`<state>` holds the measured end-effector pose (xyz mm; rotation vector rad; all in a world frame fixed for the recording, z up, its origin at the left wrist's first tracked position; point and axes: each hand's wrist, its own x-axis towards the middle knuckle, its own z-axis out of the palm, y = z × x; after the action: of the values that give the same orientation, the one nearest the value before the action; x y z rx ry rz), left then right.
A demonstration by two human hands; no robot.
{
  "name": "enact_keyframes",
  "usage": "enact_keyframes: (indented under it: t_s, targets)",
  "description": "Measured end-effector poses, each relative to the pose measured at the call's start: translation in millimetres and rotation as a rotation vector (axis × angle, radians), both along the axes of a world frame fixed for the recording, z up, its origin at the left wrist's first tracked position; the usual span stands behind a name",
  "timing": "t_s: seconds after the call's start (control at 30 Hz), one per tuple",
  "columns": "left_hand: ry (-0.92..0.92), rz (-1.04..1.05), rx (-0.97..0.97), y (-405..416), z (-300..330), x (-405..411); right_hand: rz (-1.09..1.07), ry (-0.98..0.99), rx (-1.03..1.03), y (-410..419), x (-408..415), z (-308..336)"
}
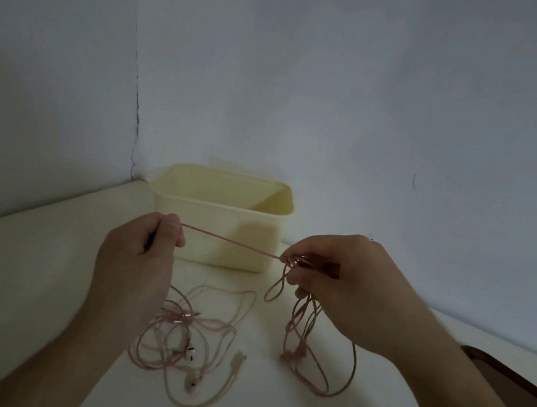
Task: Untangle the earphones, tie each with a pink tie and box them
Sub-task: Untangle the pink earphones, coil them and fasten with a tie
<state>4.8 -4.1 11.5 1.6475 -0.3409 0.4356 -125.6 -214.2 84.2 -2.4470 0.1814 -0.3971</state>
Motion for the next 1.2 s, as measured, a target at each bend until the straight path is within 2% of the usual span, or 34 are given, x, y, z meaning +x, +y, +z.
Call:
enact_keyframes:
  t_s: [0.23,0.33,0.4,0.5,0.6,0.73,0.8,1.03,1.1,1.2]
  targets:
    - [-0.020,0.041,0.239,-3.4,-5.4,-1.7,-0.011,-0.066,0.215,4.3,-0.8,3.8]
    - [-0.273,0.061,0.350,-5.5,-2.3,-9.6,-0.023,-0.055,0.208,10.7,-1.1,1.9]
    - [-0.389,-0.080,0.362,-4.6,0.7,-15.8,-0.021,-0.050,0.175,16.7,-0.4,-1.5]
    - [-0.297,-0.413,0.327,-10.1,6.0,-31.6,-0.012,-0.076,0.096,22.4,1.7,-7.8]
    - [-0.172,-0.551,0.315,-15.4,-2.4,-32.4,0.016,-0.081,0.158,24.9,2.5,-9.6]
    - [-0.067,-0.619,0.196,-15.5,-7.8,-26.8,0.000,-0.128,0.213,23.0,2.9,-8.3]
    - [-0.044,-0.587,0.147,-15.0,-7.4,-26.2,-0.029,-0.122,0.217,21.5,2.4,-7.1]
    - [0.042,-0.566,0.113,-8.5,-2.9,-24.2,-0.222,-0.304,0.319,14.0,2.7,-5.3]
    - [0.051,-0.536,0.095,-7.2,-1.9,-24.5,-0.221,-0.331,0.487,9.6,2.2,-3.7]
    - [0.060,-0.486,0.050,-8.2,0.2,-24.5,-0.122,-0.402,0.866,4.5,2.1,0.0]
